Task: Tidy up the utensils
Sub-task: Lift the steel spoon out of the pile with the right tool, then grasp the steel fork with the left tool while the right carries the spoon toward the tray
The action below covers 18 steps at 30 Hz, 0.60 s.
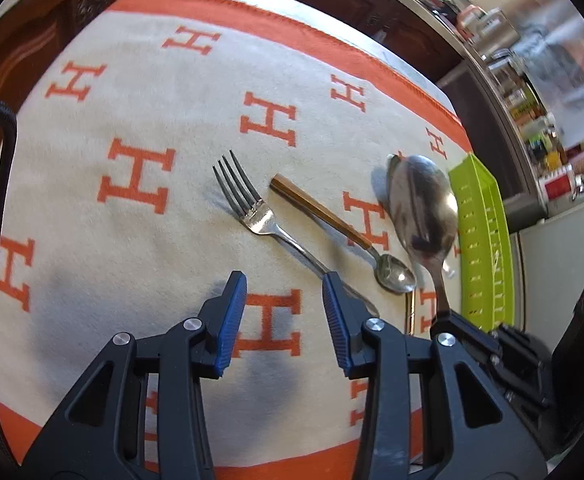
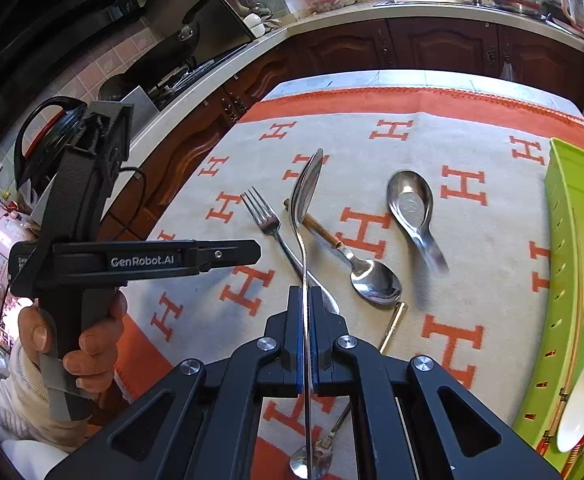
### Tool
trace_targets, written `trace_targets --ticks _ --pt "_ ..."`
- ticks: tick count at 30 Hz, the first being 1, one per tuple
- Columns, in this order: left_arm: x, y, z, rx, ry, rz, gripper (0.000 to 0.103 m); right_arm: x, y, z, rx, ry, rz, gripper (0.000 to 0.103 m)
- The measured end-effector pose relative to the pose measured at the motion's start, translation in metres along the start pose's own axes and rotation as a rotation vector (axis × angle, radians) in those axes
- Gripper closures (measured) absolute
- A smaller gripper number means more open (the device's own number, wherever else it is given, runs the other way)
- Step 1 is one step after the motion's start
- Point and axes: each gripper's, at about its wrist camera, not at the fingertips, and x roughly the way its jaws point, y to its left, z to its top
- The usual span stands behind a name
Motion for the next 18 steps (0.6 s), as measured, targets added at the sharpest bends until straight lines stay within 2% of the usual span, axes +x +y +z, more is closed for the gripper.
trace_targets --ticks 5,11,15,18 --pt "0.012 0.004 0.009 -0.125 0.012 -0.02 0.067 -0.009 -0.009 -0.001 0.036 -0.019 -0.004 0.101" --pt "0.023 -0.001 0.017 -0.234 -0.013 0.047 0.067 -0.022 -0.023 -0.002 0.074 -0.044 -0.012 0.101" --pt "0.029 -0.022 0.017 -0.19 -0.024 0.178 0.067 -0.03 -0.029 -0.004 0.081 -0.06 -0.012 0.101" --pt "0.039 -0.048 0.014 -0.091 -0.036 0.324 0.067 -0.035 -0.034 -0.006 0.091 -0.073 -0.009 0.101"
